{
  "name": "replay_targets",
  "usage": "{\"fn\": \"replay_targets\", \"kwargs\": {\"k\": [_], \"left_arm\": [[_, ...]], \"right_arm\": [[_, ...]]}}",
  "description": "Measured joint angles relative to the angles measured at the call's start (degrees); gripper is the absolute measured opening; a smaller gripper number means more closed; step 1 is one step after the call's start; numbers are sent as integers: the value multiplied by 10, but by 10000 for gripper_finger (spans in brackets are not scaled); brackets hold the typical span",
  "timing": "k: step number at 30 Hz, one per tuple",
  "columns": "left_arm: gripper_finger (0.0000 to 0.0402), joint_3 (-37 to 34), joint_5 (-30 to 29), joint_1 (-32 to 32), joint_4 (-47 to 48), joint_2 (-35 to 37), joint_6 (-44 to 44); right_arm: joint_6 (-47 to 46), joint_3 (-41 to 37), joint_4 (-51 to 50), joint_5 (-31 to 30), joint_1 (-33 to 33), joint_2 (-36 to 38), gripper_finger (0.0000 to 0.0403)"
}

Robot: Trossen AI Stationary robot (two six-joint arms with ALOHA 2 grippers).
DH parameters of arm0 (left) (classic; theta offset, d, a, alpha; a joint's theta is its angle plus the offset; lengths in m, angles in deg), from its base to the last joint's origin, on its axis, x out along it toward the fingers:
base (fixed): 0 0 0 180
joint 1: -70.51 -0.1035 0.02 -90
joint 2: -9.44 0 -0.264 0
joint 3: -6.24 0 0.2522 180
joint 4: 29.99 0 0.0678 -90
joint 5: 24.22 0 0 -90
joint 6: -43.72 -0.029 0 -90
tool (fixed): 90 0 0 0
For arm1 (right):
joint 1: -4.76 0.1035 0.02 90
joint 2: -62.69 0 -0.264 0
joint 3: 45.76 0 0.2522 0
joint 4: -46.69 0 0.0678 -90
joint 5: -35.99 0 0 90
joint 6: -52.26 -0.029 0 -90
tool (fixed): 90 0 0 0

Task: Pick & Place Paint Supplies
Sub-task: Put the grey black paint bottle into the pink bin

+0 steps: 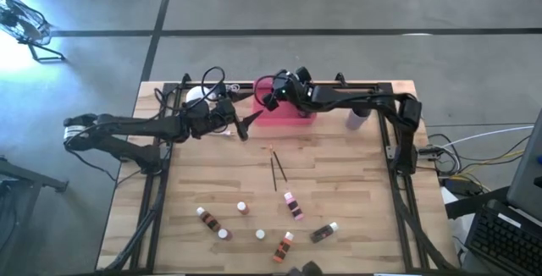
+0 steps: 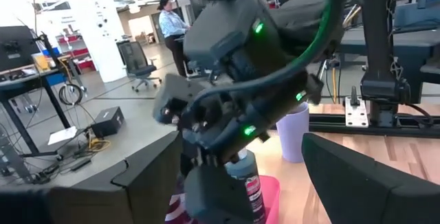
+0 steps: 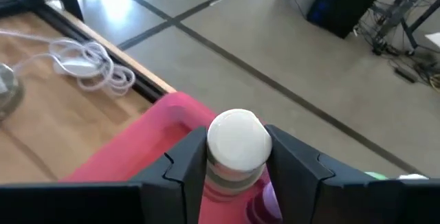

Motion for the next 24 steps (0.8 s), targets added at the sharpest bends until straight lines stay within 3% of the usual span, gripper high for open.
{"fn": "replay_targets", "kwargs": {"k": [7, 15, 24], "left_arm": [[305, 0, 0, 0, 0, 0, -1], [305, 0, 0, 0, 3, 0, -1], [305, 0, 0, 0, 3, 0, -2]], "right_arm": [[47, 14, 26, 3, -9, -48, 114], [23, 22, 24, 5, -30, -75, 134], [21, 22, 45, 19, -36, -89, 117]]}}
